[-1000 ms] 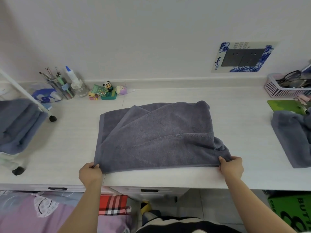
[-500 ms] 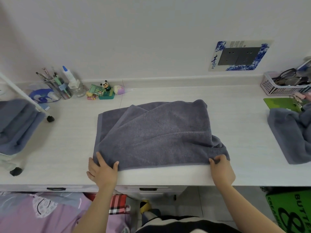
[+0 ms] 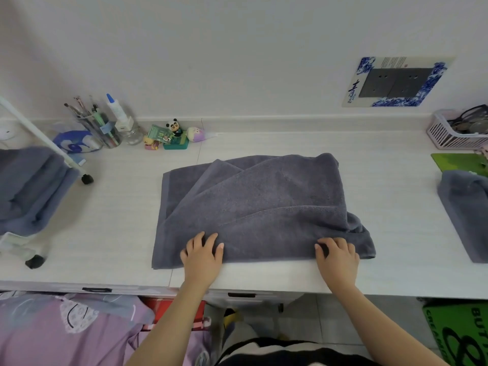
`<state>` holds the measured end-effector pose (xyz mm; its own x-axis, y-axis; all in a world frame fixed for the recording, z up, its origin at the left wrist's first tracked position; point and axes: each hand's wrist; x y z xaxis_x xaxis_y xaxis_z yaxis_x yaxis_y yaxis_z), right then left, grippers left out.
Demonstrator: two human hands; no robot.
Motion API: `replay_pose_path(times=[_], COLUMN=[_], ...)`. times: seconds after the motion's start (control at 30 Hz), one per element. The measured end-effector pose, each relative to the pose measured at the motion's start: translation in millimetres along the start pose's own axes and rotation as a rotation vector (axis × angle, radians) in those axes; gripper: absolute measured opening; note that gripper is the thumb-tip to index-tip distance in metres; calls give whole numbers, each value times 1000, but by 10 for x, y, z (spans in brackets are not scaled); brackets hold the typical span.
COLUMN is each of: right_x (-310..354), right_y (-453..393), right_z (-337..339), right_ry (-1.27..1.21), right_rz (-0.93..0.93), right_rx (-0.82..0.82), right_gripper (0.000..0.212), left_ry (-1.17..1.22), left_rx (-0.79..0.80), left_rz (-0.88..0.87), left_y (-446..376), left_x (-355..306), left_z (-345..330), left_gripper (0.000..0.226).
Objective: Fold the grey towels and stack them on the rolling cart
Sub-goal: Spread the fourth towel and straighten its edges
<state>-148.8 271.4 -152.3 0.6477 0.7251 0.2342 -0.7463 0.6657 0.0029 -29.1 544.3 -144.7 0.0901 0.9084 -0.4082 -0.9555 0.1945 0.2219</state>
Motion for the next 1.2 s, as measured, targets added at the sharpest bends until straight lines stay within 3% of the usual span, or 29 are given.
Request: replay_pose_path(times=[0.17,0.37,0.53,0.7,0.93,1.0,1.1,1.2], right_x=[333,1005,1356,1446,1481,1502,1533,1577], right_y=[-132,-312,-523,-637,-663,-664,-661,-660], right_z=[28,-78,-301,-402,-366,-346,-349,-359], right_ry=[-110,-309,-369,-366,-453,-457,-416,-374], right_rz=[35,111,-23,-183,-304,-326,-327,-331], right_rx=[-67,116,224,220,263,259,244,231], right_gripper=[13,16,21,7,13,12,9,9], left_ry=[140,276,282,446,422,515,800,851], left_rx=[-84,-123,-27,123,253,195,-79,-318], left_rz=[-70,-96,-45,35,81,75,136,275], left_y=[-293,-823,-1521,-2251,-2657,-2672,-2613,-2576], left_x=[-92,-70,12,-63,-354,-335,-178,196], left_z=[219,482,711,686,631,629,791,1006], left_gripper=[31,28,35,45,42,34,24,22])
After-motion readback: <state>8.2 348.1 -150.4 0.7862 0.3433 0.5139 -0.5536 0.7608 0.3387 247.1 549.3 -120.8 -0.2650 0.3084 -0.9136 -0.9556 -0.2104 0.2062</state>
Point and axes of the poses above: each hand's wrist, its own y-axis away from the middle knuckle, its own z-axis out of the back of the hand, x = y × z, and after that the axes turned 9 degrees about y, right-handed
